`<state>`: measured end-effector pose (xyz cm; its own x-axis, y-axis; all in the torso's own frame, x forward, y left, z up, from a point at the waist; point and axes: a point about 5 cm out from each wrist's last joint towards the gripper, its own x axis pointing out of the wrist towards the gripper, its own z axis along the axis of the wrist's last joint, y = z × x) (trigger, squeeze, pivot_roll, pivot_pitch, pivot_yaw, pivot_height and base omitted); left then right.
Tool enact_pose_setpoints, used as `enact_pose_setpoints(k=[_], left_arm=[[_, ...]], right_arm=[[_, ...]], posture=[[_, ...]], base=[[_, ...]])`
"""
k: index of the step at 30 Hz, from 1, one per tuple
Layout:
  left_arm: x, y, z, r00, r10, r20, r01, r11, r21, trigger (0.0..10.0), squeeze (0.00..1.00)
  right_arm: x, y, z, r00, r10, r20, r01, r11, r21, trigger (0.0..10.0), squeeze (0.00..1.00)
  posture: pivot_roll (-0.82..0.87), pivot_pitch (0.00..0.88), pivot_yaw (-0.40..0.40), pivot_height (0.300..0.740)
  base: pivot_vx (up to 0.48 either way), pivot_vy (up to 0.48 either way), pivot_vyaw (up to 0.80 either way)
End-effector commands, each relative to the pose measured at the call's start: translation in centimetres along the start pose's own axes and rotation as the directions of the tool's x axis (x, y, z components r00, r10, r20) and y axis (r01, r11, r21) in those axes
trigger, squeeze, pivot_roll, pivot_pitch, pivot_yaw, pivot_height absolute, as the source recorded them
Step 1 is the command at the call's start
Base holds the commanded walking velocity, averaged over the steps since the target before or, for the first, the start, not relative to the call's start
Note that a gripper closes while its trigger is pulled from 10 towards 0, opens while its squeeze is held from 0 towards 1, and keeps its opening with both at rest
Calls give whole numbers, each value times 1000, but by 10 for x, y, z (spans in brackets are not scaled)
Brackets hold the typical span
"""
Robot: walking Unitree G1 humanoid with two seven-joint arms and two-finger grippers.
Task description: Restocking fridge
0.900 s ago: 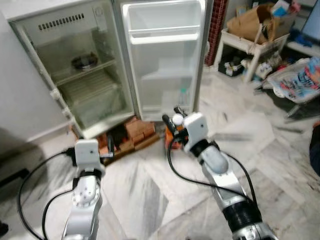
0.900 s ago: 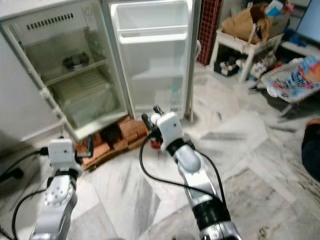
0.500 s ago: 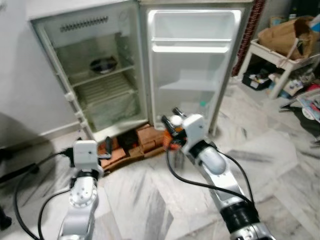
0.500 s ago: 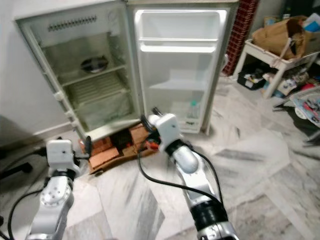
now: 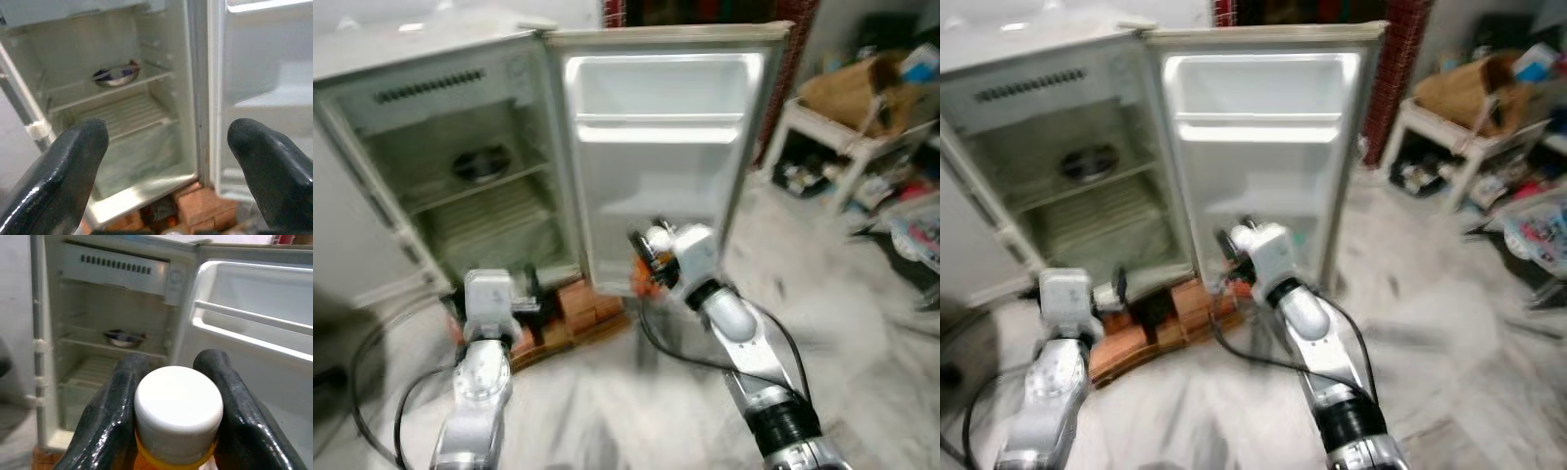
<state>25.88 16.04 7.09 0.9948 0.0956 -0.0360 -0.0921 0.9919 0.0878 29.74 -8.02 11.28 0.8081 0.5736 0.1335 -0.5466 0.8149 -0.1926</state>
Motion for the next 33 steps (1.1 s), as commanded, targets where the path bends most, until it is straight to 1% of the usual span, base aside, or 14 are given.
enact_pose_setpoints(k=[1, 3, 6, 8, 14, 16, 19, 22, 24, 26, 29, 33], left_arm=[[1, -5, 3, 1000, -10, 7, 10, 1000, -3, 10000, 0], [1, -6, 3, 1000, -8, 6, 8, 1000, -3, 10000, 0], [2, -5, 4, 1000, -3, 9, 3, 1000, -4, 10000, 0], [3, -2, 3, 1000, 17, 8, -17, 1000, -8, 10000, 0], [1, 1, 2, 999, 37, 8, -37, 999, -7, 10000, 0], [0, 4, 3, 999, 51, 11, -51, 999, -3, 10000, 0], [-1, 5, 4, 998, 66, 19, -66, 998, -24, 10000, 0], [-5, 10, 1, 996, 91, 5, -91, 995, -30, 10000, 0], [-10, 12, -1, 997, 71, 0, -71, 995, -76, 10000, 0], [-11, 14, -1, 997, 81, -1, -80, 994, -77, 10000, 0], [-17, 22, -5, 993, 120, -10, -121, 992, -47, 10000, 0], [-28, 30, -15, 992, 122, -37, -122, 993, 3, 10000, 0]], right_arm=[[0, -10, 9, 999, -24, 38, 25, 999, -27, 10000, 0], [0, -11, 9, 999, -23, 37, 24, 999, -25, 10000, 0], [1, -11, 8, 999, -22, 33, 23, 1000, -19, 10000, 0], [2, -12, 9, 999, -24, 31, 24, 1000, -17, 10000, 0], [2, -15, 9, 1000, -14, 25, 15, 999, -29, 10000, 0], [2, -16, 9, 1000, -18, 24, 18, 999, -31, 10000, 0], [2, -18, 9, 999, -27, 23, 28, 999, -28, 10000, 0], [1, -19, 8, 999, -33, 17, 33, 999, -22, 10000, 0], [0, -18, 5, 999, -33, 9, 34, 999, -22, 10000, 0], [-1, -18, 5, 999, -35, 7, 35, 999, -19, 10000, 0], [-5, -18, 2, 999, -41, -2, 41, 999, -15, 10000, 0], [-10, -16, -1, 1000, -27, -14, 27, 1000, -14, 10000, 0]], posture=[[-15, 0, 31, 740], [-17, 0, 31, 740], [-19, 0, 30, 740], [-20, 0, 27, 740], [-22, 6, 17, 740], [-25, 14, 16, 740], [-24, 18, 15, 740], [-26, 21, 18, 740], [-27, 25, 21, 740], [-27, 25, 21, 740], [-25, 29, 25, 740], [-24, 29, 24, 740]], base=[[364, -311, 581], [362, -313, 528], [336, -339, 0], [330, -345, 0], [329, -336, 0], [148, 0, 0], [0, 0, 0], [0, 0, 0], [0, 0, 0], [0, 0, 0], [0, 0, 0], [0, 0, 0]])
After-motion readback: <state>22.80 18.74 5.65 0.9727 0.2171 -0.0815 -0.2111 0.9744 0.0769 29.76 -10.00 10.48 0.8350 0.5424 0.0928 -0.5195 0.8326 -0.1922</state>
